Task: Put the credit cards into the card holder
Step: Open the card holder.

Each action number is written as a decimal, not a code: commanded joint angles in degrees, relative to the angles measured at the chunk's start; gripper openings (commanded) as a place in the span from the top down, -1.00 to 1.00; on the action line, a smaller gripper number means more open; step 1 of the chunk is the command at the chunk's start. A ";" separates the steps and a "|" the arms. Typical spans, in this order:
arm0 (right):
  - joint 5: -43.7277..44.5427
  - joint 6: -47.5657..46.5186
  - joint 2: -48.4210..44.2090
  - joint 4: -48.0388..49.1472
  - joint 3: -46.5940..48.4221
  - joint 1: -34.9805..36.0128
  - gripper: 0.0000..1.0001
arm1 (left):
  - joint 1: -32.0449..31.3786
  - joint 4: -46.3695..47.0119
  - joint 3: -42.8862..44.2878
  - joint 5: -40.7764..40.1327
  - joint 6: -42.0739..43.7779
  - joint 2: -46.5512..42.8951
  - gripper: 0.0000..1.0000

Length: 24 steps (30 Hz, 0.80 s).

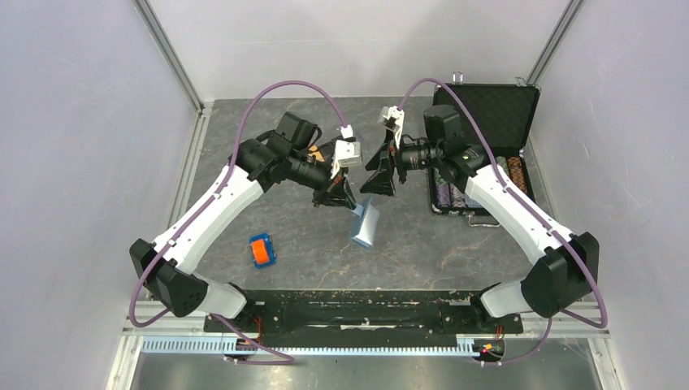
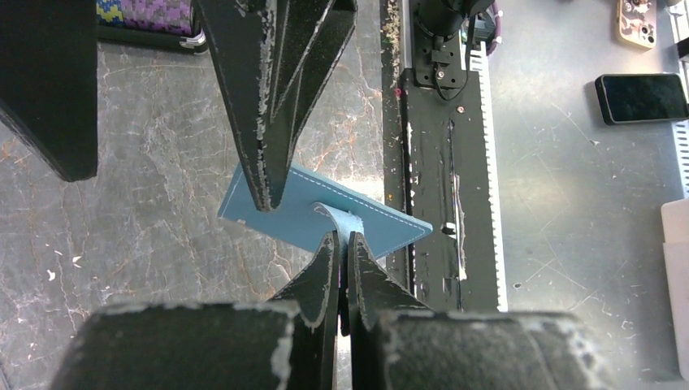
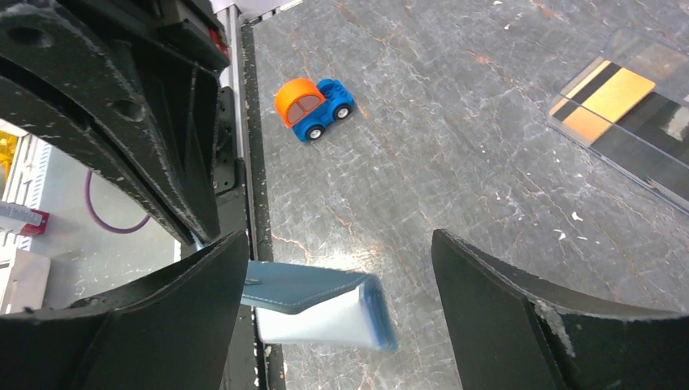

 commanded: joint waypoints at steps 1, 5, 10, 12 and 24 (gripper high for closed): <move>-4.89 1.04 -1.40 2.34 1.32 0.22 -0.70 | -0.36 0.29 0.60 2.67 4.20 -1.83 0.96; -8.81 2.07 -2.72 3.66 -2.31 0.27 -0.68 | -0.38 0.27 1.17 1.76 4.64 -1.87 0.96; -12.53 3.30 -4.26 4.45 -5.98 0.83 -0.66 | -0.35 0.42 1.42 1.43 5.68 -1.84 0.96; -12.73 3.43 -4.75 4.13 -6.96 0.96 -0.63 | -0.36 0.98 1.33 1.33 5.45 -1.93 0.96; -10.24 -2.04 -7.26 -5.83 -7.61 1.26 -0.25 | -0.29 11.06 -0.77 -6.14 -1.04 -4.24 0.96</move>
